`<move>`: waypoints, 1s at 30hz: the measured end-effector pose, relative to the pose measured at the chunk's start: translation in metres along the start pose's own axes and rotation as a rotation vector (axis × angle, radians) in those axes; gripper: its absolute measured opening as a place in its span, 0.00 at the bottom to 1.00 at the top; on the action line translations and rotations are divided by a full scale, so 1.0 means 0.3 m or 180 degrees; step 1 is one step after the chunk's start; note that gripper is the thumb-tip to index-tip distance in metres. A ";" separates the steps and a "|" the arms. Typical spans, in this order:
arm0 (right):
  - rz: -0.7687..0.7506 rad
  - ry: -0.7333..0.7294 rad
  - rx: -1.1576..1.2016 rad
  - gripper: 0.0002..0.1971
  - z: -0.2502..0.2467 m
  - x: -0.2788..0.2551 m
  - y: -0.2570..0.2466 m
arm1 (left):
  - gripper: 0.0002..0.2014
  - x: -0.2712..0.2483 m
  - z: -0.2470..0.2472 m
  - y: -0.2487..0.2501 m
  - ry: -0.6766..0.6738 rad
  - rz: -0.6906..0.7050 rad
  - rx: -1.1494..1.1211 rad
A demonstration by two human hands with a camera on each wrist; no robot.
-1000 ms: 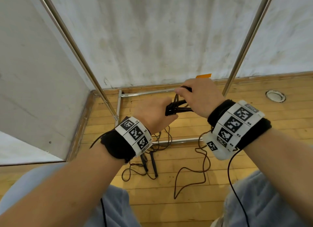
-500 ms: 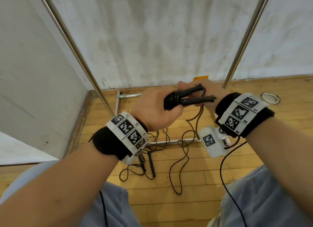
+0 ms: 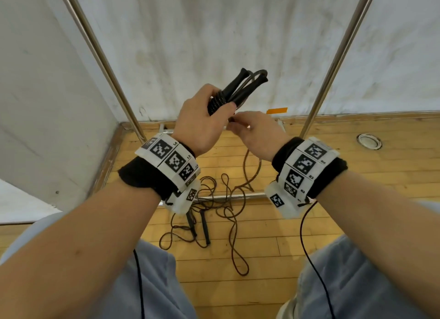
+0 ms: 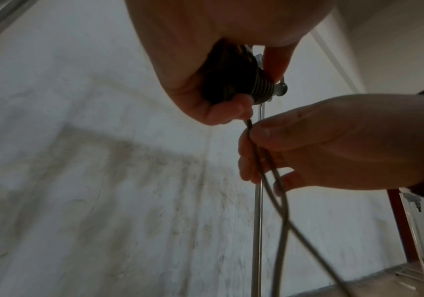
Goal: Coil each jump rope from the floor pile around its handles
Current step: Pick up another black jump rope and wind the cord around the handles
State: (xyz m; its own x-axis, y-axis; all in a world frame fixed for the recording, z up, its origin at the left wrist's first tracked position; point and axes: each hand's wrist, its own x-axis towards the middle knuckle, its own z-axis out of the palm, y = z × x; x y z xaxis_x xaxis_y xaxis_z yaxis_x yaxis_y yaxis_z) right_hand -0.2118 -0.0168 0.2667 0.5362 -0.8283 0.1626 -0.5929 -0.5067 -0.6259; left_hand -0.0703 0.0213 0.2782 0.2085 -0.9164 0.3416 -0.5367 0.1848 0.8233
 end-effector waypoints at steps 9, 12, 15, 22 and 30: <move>0.0157 -0.0301 0.0820 0.10 0.005 -0.016 -0.023 | 0.13 -0.017 -0.001 0.040 -0.0112 0.0074 -0.0262; 0.0175 -0.0094 0.1021 0.11 0.001 -0.014 -0.027 | 0.09 -0.015 -0.020 0.053 -0.0015 0.0059 -0.0491; 0.0263 0.0109 0.0963 0.14 -0.030 0.002 -0.024 | 0.09 -0.009 -0.038 0.057 0.0132 0.0077 -0.0561; 0.0491 -0.0079 0.1470 0.14 0.008 -0.004 -0.052 | 0.11 0.028 -0.064 -0.010 0.0367 0.0093 0.0060; 0.0320 -0.0038 0.0609 0.22 0.012 -0.038 -0.071 | 0.15 0.036 -0.074 -0.100 -0.0056 0.0041 0.1026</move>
State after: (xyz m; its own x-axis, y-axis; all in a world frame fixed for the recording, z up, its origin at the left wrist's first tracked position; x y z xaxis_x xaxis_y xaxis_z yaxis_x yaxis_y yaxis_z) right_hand -0.2030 0.0043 0.2755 0.4879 -0.8689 0.0836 -0.5195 -0.3660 -0.7721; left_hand -0.0337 0.0138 0.2672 0.1875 -0.9213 0.3408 -0.7711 0.0769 0.6321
